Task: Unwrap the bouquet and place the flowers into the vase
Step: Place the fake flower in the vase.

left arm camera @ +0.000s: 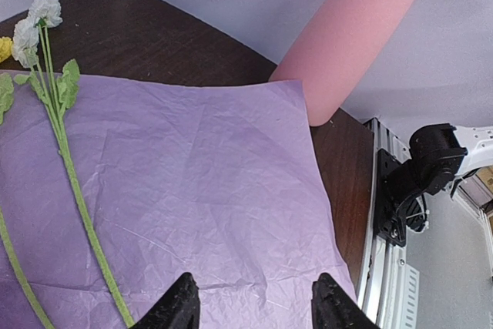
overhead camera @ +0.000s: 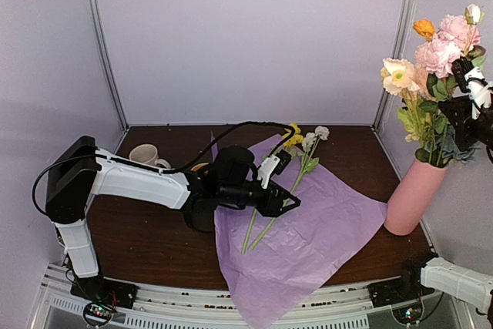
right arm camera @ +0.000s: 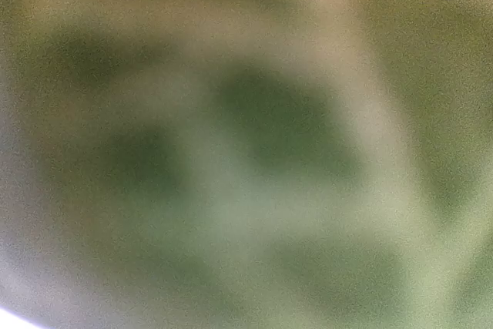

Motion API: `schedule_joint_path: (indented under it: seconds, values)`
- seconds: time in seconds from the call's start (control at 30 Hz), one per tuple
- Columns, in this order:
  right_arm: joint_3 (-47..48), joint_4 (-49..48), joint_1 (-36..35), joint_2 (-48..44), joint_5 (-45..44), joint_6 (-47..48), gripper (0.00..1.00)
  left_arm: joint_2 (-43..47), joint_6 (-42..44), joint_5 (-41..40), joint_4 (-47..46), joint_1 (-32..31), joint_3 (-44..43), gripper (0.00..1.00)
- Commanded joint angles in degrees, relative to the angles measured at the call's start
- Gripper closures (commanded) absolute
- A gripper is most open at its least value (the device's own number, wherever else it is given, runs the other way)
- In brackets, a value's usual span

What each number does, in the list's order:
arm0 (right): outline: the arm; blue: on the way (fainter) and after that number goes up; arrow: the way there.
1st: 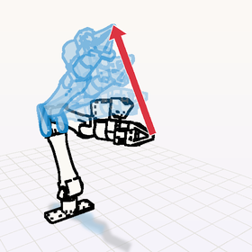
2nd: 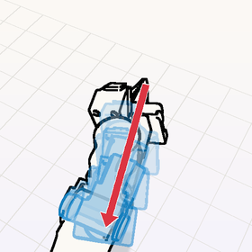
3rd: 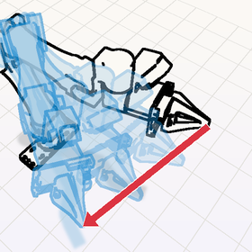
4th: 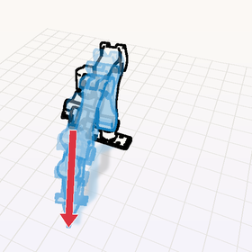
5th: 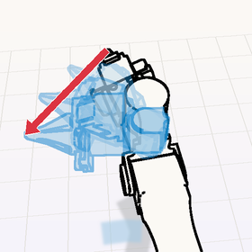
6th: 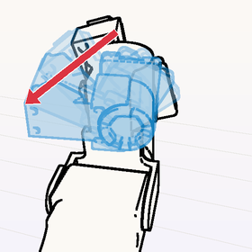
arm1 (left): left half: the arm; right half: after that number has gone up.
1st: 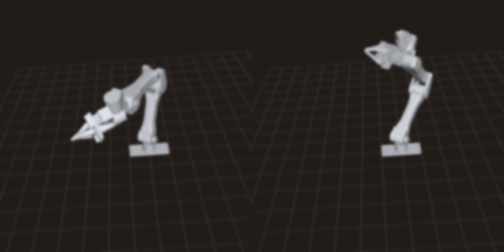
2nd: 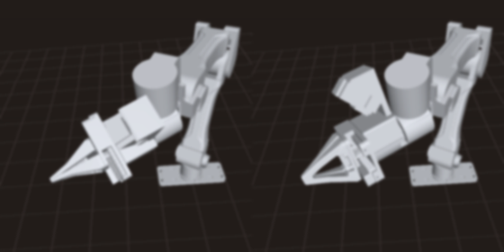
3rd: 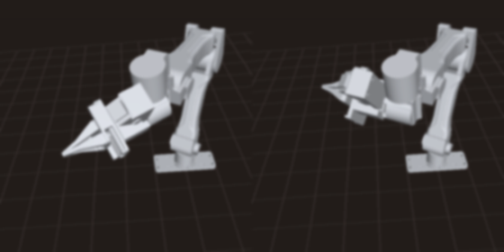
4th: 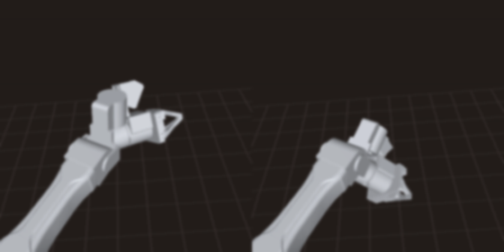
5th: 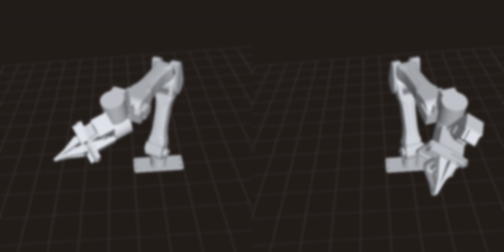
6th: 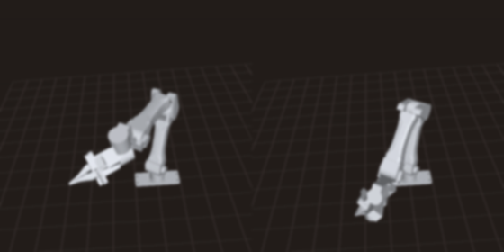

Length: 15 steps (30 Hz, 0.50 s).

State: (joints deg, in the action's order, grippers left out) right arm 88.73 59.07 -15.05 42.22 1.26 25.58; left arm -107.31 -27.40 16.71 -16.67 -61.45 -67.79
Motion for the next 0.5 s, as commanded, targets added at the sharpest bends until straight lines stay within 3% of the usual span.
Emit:
schedule_joint_path:
  seconds: [0.0,0.47]
  values:
    - [-6.11,-3.92,0.47,-2.40,-6.83,0.89,1.00,0.21,-0.95,0.55,-3.68,0.54,0.17,0.48]
    - [-23.16,-9.36,1.67,-9.96,-9.16,0.48,1.00,0.78,-1.10,0.78,-4.09,0.54,1.53,0.48]
